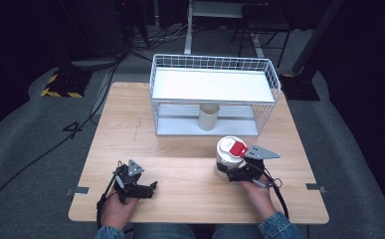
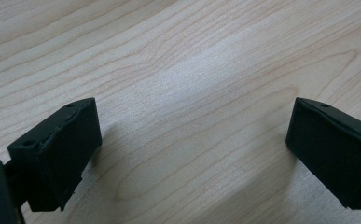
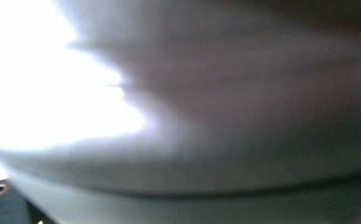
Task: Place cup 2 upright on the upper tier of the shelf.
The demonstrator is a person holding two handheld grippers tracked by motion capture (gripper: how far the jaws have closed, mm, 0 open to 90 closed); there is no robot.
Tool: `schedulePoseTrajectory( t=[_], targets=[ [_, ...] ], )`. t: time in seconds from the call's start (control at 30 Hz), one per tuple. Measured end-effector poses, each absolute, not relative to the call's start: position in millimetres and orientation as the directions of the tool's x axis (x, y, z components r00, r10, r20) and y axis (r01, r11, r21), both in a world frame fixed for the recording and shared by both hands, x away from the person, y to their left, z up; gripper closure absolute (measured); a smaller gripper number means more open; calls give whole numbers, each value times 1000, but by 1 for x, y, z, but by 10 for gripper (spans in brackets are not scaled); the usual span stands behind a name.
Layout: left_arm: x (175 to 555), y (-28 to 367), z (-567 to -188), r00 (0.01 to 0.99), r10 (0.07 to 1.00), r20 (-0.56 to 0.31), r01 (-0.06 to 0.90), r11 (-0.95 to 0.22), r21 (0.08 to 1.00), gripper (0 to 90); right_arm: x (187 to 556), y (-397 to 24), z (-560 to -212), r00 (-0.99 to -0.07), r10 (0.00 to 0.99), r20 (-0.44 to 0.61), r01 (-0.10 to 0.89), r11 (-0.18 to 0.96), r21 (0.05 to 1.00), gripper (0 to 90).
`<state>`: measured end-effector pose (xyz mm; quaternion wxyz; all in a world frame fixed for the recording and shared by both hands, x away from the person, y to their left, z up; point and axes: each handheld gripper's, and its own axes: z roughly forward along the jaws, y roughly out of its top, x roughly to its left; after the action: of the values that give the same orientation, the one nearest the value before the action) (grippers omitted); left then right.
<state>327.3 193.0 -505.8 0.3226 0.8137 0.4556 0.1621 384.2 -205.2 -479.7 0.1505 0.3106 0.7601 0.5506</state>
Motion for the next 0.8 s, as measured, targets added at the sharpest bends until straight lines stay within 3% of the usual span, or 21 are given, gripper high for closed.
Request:
schedulePoseTrajectory(
  t=[0.8],
  targets=[
    [327,193,-506,532,846,-30,636,-377,673,39,378,-211,-473,-747,661,76,269,195,943,97]
  ],
)
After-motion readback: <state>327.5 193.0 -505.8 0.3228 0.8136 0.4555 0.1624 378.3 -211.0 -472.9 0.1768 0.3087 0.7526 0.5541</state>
